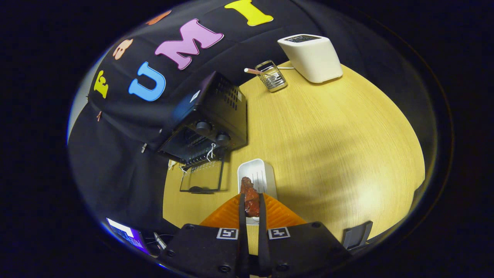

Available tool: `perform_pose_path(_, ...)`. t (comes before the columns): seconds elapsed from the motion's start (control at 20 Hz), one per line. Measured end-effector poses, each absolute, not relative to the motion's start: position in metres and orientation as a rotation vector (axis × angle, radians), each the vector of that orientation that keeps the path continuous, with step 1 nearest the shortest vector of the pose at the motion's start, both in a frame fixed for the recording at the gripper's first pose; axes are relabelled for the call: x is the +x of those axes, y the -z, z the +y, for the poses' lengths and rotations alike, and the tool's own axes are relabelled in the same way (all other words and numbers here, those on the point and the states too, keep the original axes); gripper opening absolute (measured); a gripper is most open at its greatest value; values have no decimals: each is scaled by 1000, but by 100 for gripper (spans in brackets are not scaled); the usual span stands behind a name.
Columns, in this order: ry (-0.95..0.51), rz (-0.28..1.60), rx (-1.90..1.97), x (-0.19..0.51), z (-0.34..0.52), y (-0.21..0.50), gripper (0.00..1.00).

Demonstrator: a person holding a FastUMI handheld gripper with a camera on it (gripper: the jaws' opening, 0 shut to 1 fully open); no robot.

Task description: Open the toaster oven, put the food inside, and close the toaster oven door.

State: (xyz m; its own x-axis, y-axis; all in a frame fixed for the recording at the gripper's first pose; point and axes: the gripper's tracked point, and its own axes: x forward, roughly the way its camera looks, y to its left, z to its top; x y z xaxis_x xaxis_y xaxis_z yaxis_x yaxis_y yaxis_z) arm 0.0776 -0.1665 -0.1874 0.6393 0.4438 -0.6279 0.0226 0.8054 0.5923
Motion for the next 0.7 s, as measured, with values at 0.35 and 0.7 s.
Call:
perform_pose_path(0.35, -222, 781, 682, 70, -110, 153, 13)
perform_pose_path(0.7, -226, 647, 727, 106, -22, 148, 13)
